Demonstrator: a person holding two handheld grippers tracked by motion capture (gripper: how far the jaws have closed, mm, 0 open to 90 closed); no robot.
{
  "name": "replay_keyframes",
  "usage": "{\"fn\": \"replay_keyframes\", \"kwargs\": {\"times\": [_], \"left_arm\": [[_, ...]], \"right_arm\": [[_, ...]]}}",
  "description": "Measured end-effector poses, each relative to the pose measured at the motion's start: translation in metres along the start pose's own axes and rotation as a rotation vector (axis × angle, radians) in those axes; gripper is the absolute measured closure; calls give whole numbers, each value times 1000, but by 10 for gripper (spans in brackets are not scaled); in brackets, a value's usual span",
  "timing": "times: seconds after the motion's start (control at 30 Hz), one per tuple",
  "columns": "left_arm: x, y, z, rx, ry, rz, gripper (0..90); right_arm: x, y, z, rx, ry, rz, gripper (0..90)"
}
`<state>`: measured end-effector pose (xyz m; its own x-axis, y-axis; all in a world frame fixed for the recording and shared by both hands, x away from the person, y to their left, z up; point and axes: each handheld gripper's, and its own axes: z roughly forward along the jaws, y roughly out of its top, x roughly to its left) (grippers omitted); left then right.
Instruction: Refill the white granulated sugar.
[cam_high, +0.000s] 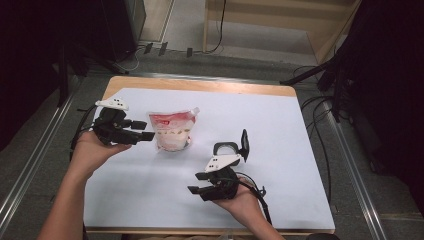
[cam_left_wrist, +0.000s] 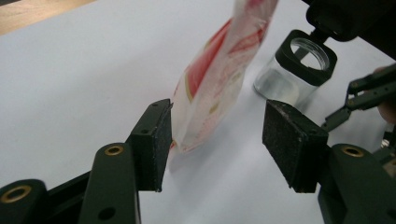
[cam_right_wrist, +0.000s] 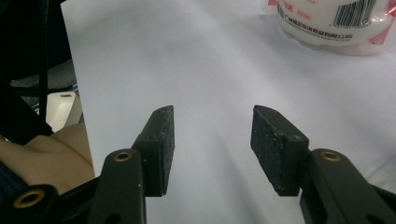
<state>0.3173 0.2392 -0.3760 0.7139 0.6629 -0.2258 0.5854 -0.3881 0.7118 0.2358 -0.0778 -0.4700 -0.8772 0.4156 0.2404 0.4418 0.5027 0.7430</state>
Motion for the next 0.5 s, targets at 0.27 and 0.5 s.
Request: {"fn": "replay_keyframes", "kwargs": {"times": [0.27, 0.5], "left_arm": [[9, 4, 28, 11, -9, -28, 498], [6, 6, 51, 22, -17, -30, 543]], "right_arm": [[-1, -2, -1, -1, -6, 1, 496], [-1, -3, 2, 5, -12, 3, 493]]}}
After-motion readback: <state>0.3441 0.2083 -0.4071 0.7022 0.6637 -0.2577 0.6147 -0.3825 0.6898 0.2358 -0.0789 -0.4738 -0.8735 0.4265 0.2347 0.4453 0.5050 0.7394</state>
